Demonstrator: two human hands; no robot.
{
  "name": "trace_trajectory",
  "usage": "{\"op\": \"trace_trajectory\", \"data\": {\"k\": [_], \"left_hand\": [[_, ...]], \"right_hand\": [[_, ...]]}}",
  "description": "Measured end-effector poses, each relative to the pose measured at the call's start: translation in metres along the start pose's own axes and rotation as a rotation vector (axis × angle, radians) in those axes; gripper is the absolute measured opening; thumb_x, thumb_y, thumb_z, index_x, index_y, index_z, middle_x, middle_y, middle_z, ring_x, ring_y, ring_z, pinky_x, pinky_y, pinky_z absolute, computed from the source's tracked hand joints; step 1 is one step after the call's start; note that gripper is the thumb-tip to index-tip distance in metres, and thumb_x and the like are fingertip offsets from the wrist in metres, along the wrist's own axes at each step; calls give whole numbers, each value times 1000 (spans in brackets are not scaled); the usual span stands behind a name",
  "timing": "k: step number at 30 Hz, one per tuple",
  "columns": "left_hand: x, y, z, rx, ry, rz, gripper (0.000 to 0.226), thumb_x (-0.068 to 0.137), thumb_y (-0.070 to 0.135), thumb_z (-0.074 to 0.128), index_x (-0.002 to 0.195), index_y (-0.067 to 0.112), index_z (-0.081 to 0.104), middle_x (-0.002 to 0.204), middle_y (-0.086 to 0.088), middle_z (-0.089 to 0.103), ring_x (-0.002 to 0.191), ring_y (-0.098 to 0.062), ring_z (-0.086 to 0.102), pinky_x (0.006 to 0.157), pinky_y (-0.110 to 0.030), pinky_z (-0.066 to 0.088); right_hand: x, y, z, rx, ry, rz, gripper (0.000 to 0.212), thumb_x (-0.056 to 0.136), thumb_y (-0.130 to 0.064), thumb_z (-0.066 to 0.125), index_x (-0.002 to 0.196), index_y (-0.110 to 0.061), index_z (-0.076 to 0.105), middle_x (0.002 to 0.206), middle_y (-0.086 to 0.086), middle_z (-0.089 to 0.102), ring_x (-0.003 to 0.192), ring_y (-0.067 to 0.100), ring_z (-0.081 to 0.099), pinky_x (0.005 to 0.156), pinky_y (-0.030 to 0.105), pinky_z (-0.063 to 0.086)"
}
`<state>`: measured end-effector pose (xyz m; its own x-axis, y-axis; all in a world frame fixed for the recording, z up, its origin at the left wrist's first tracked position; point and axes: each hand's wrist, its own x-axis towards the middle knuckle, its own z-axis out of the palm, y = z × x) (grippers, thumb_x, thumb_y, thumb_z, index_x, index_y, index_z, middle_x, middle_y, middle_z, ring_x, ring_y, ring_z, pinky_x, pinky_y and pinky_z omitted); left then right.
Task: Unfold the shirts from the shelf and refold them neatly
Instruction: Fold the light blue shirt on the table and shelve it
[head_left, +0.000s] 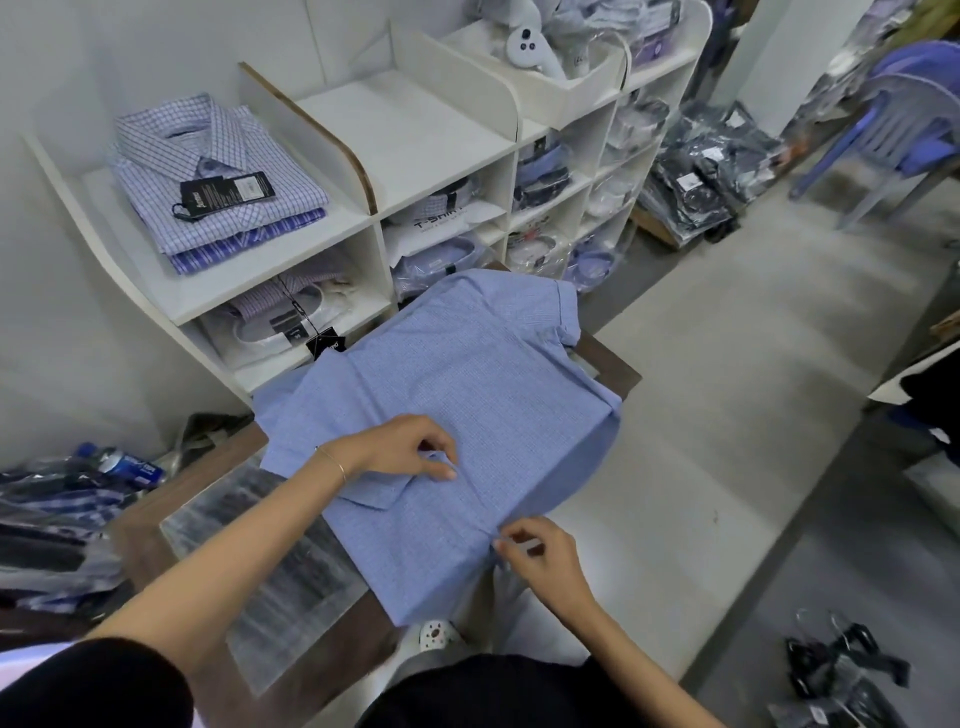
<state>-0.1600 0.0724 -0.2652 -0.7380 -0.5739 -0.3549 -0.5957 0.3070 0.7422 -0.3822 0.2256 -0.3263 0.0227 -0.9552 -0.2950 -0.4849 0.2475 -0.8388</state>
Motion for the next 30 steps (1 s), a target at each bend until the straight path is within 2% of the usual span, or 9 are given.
{"op": "trace_trajectory", "data": {"k": [4, 8, 12, 15, 18, 21, 25, 28, 30], "left_hand": [[1, -3, 0, -29, 18, -23, 23, 87, 47, 62, 87, 25, 69, 76, -7, 59, 65, -9, 46, 66, -27, 38], [3, -3, -1, -37, 25, -76, 18, 87, 41, 66, 87, 23, 69, 69, 13, 56, 66, -2, 47, 68, -20, 37], [5, -2, 0, 2, 34, -93, 13, 87, 38, 67, 83, 26, 68, 60, 24, 52, 60, 4, 46, 62, -13, 32], [8, -2, 0, -12, 43, -117, 13, 85, 36, 70, 83, 23, 70, 57, 26, 51, 59, 6, 46, 60, -10, 33], [11, -2, -1, -34, 17, -144, 13, 84, 33, 73, 73, 30, 65, 54, 28, 50, 58, 8, 46, 60, -8, 34], [16, 1, -4, -37, -31, -174, 10, 81, 31, 76, 77, 27, 67, 63, 24, 56, 64, 7, 51, 65, -8, 36], [21, 9, -25, -185, -32, -161, 17, 78, 26, 78, 89, 14, 73, 71, 14, 68, 68, 3, 60, 68, -12, 45], [36, 7, -54, -197, 133, -121, 14, 79, 29, 75, 88, 19, 72, 81, 9, 71, 76, 0, 63, 75, -15, 48], [51, 2, -75, -129, 254, -113, 4, 85, 21, 71, 89, 21, 70, 88, 6, 71, 76, 2, 60, 77, -19, 46]], "right_hand": [[-3, 4, -2, 103, -64, 44, 21, 82, -49, 56, 78, -29, 58, 76, -4, 66, 73, 17, 64, 74, 46, 53], [-6, 9, -7, 145, -105, 27, 18, 90, -36, 58, 78, -23, 56, 70, 2, 61, 64, 12, 55, 63, 31, 43], [-6, 12, -12, 147, -131, 11, 14, 87, -23, 68, 76, -15, 63, 71, 12, 64, 65, 13, 57, 66, 24, 48], [-2, 19, -16, 3, -166, -1, 15, 85, -18, 67, 71, -23, 63, 70, 4, 65, 63, 5, 55, 63, 22, 48], [2, 29, -21, -231, -236, 30, 9, 75, -17, 58, 66, -20, 58, 68, 0, 62, 61, 7, 50, 63, 33, 48], [8, 43, -30, -429, -254, 135, 19, 72, -15, 51, 60, -29, 50, 67, -10, 55, 65, 12, 51, 62, 28, 44], [25, 45, -56, -334, -48, 242, 30, 77, -4, 56, 70, -33, 56, 62, -13, 55, 60, 7, 52, 64, 27, 45], [48, 31, -84, -115, 237, 243, 18, 83, -4, 63, 90, -21, 59, 75, -3, 62, 67, 17, 60, 60, 20, 44], [64, 22, -101, 0, 374, 259, 22, 85, -7, 64, 100, -18, 56, 86, 5, 63, 72, 18, 60, 57, 14, 42]]}}
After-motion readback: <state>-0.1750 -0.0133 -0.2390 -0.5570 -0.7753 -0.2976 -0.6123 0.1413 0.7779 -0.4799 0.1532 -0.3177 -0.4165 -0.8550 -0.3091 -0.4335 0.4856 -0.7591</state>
